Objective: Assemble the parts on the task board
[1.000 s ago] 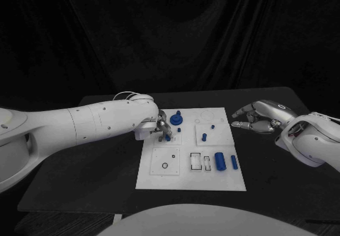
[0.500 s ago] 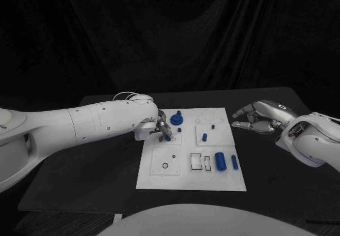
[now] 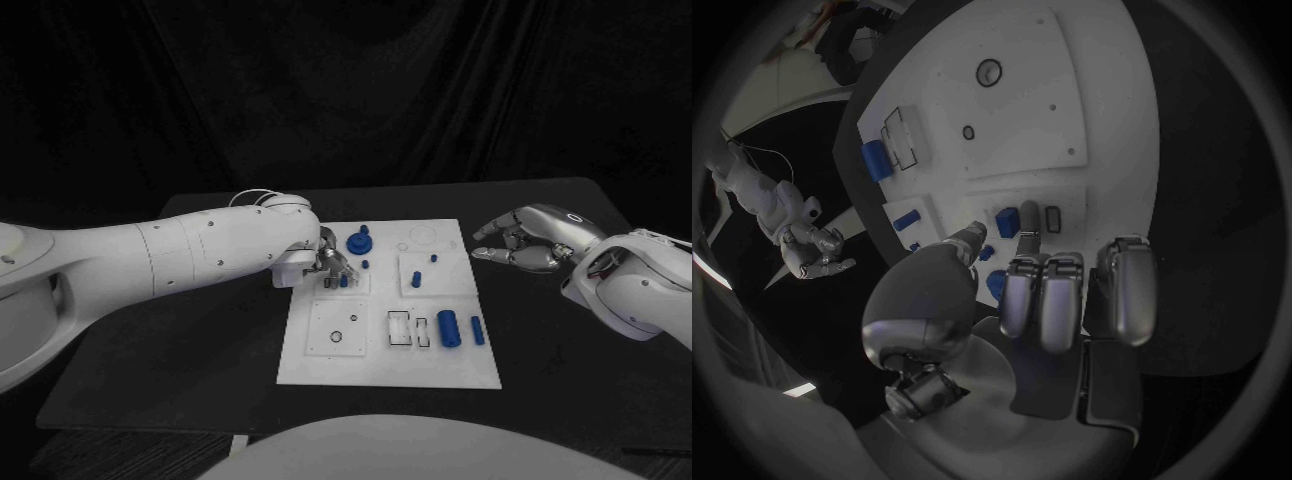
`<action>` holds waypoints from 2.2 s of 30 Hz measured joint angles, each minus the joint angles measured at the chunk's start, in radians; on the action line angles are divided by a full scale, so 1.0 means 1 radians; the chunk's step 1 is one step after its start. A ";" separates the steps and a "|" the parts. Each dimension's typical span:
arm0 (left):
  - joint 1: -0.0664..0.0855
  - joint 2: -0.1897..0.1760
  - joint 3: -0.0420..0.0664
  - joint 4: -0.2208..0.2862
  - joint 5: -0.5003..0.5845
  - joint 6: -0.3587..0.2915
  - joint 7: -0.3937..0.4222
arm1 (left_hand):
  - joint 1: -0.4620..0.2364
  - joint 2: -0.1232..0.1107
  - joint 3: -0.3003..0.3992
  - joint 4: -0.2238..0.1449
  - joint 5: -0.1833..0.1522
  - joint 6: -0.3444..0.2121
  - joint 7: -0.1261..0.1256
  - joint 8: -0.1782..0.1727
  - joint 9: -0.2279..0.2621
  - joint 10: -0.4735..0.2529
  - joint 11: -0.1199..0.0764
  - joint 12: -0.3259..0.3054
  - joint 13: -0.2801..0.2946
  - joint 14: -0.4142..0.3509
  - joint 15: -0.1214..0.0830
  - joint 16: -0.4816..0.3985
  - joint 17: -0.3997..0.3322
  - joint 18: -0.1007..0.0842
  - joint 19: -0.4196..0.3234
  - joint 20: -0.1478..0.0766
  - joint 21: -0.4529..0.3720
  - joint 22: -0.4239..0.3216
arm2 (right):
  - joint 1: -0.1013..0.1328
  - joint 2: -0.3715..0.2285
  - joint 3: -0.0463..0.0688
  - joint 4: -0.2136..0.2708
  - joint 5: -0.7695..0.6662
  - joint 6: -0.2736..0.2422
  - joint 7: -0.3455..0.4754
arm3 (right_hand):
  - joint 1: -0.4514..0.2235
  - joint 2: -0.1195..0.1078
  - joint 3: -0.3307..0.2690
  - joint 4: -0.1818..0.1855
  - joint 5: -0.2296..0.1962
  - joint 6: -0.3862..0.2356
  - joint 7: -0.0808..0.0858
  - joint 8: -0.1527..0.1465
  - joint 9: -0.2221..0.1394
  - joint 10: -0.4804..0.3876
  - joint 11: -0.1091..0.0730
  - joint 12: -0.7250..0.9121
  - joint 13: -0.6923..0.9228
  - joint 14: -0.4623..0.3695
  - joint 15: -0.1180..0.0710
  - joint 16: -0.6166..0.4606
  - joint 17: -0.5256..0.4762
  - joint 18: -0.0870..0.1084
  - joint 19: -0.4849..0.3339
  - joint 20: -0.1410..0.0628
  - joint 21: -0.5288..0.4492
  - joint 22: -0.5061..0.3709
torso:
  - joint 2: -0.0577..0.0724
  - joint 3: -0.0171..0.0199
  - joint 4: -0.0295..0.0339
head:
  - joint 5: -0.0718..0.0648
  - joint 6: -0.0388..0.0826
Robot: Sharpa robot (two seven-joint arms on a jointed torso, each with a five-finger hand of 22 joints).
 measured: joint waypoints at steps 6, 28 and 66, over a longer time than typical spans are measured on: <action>0.000 -0.001 0.001 -0.001 0.000 0.002 0.000 | -0.014 0.004 -0.030 0.021 0.000 0.004 0.003 -0.015 -0.011 0.000 0.000 0.000 0.000 0.000 0.000 0.000 0.000 0.000 0.000 0.000 0.000 0.000 | -0.001 0.001 0.000 -0.001 0.000 0.000 0.000 | 0.000 0.000 0.000 0.000 0.000 0.000 0.000 0.000 0.000 0.000 0.000 0.000 0.000 0.000 0.000 0.000 0.000 0.000 0.000 0.000 0.000 0.000 | 0.000 0.0000 -0.0006 | 0.001 0.000; 0.110 -0.160 0.002 0.152 -0.033 -0.082 0.023 | 0.050 0.007 -0.131 0.039 -0.004 0.080 -0.031 0.081 0.118 0.002 -0.017 0.000 0.000 0.003 -0.015 0.000 0.000 0.000 0.043 -0.018 0.017 0.000 | -0.002 -0.012 0.000 -0.001 0.000 -0.006 0.005 | 0.000 0.000 0.000 0.000 0.000 0.007 0.000 -0.004 -0.001 0.000 0.000 0.000 -0.001 0.000 0.000 0.000 0.000 0.000 0.000 0.000 0.000 0.002 | 0.000 -0.0007 -0.0007 | 0.013 0.000; 0.061 -0.050 0.000 -0.129 -0.067 -0.059 0.111 | 0.092 0.033 -0.163 0.050 -0.004 0.034 -0.027 0.093 0.174 -0.002 -0.020 0.000 0.000 0.000 -0.018 0.000 0.000 0.000 0.041 -0.016 0.012 0.000 | -0.015 -0.021 0.000 0.009 0.000 -0.006 0.018 | 0.000 0.000 -0.003 0.003 0.000 0.007 0.000 -0.004 -0.001 0.000 0.000 0.000 -0.001 0.000 0.000 0.001 0.002 0.000 0.000 0.000 0.000 0.004 | 0.023 -0.0106 0.0079 | 0.000 0.000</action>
